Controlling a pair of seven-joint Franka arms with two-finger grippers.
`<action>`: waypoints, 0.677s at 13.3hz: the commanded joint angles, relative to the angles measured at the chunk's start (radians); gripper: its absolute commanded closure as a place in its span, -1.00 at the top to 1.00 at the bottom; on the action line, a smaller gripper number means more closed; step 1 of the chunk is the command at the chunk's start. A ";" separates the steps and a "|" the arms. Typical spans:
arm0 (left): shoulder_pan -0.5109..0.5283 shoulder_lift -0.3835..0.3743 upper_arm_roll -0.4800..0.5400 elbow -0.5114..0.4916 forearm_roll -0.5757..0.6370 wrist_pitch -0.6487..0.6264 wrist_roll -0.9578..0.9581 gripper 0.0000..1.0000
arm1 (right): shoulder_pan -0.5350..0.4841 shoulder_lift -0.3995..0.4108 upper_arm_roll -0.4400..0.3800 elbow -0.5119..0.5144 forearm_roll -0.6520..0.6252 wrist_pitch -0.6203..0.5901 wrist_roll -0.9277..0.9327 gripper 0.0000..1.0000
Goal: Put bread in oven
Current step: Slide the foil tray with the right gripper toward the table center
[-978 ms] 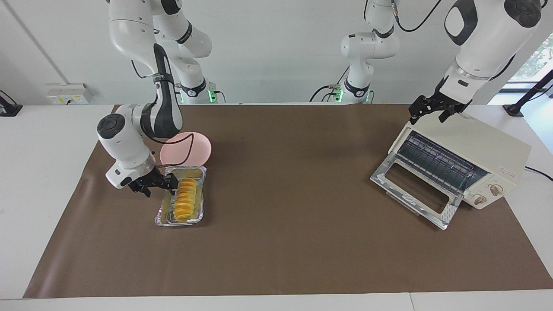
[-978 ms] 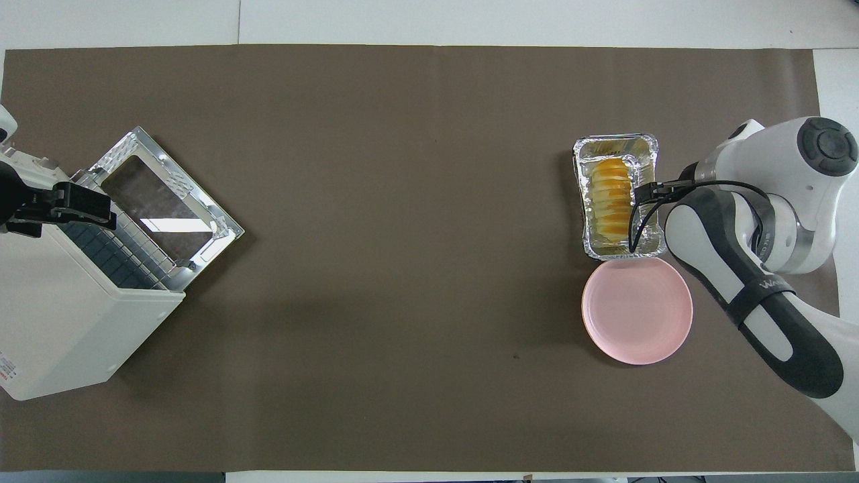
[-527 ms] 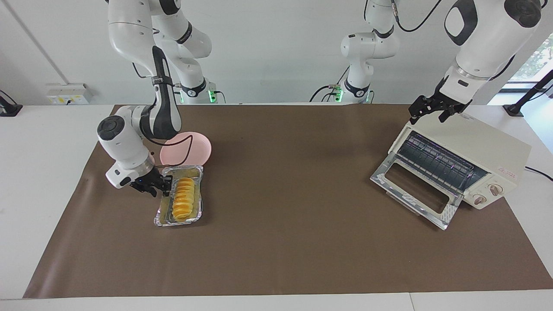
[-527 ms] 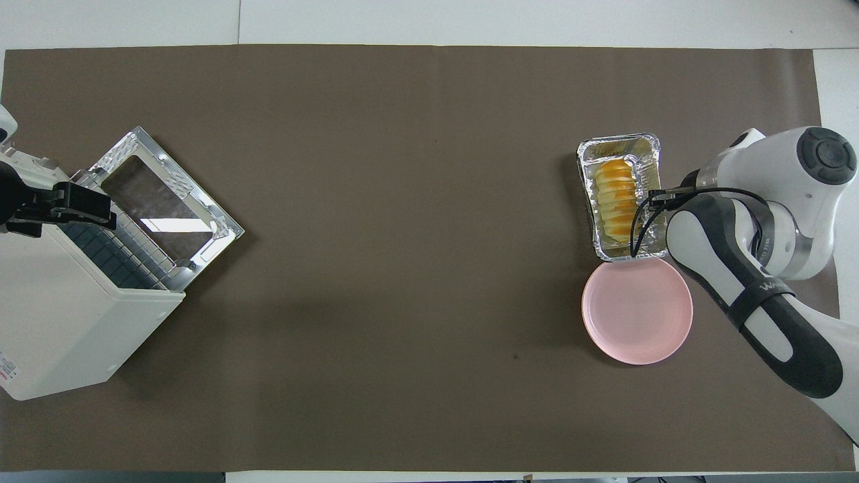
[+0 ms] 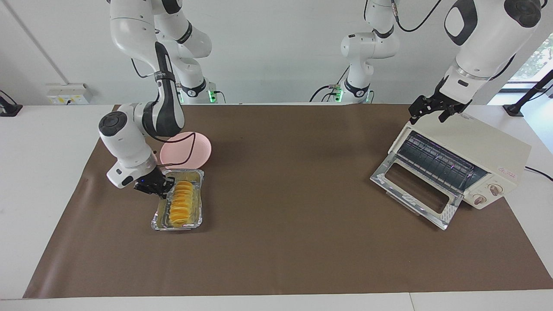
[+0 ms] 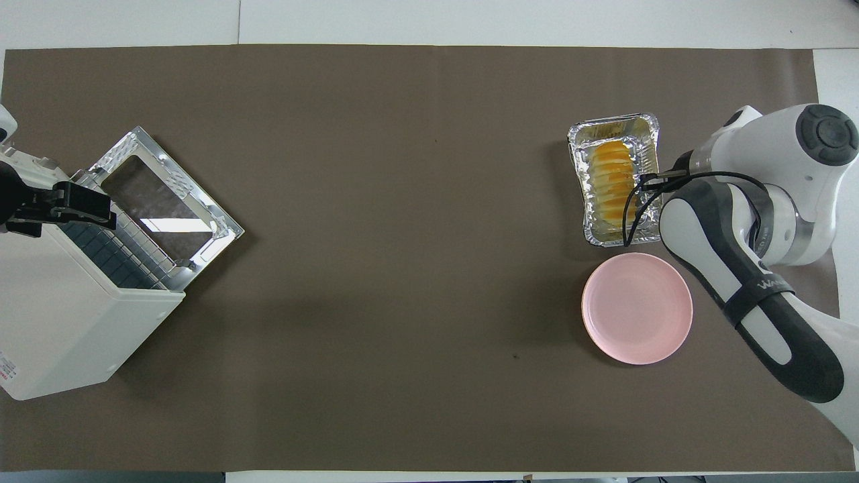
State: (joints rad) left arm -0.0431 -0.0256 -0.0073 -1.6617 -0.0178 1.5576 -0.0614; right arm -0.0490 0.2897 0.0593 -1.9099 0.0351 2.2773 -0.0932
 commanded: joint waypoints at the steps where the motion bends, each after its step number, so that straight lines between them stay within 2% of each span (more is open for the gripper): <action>1: 0.006 -0.023 0.000 -0.016 -0.007 0.006 0.003 1.00 | 0.041 -0.004 0.005 0.113 0.008 -0.103 0.050 -1.00; 3: 0.006 -0.023 -0.002 -0.016 -0.007 0.010 0.002 1.00 | 0.105 0.008 0.005 0.170 0.016 -0.107 0.090 -1.00; 9: 0.006 -0.023 0.000 -0.018 -0.007 0.006 0.002 1.00 | 0.305 0.068 0.004 0.284 0.005 -0.153 0.358 -1.00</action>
State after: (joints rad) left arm -0.0431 -0.0256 -0.0073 -1.6617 -0.0178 1.5579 -0.0614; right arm 0.2158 0.3108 0.0648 -1.7000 0.0360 2.1674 0.2112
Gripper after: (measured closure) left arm 0.000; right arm 0.982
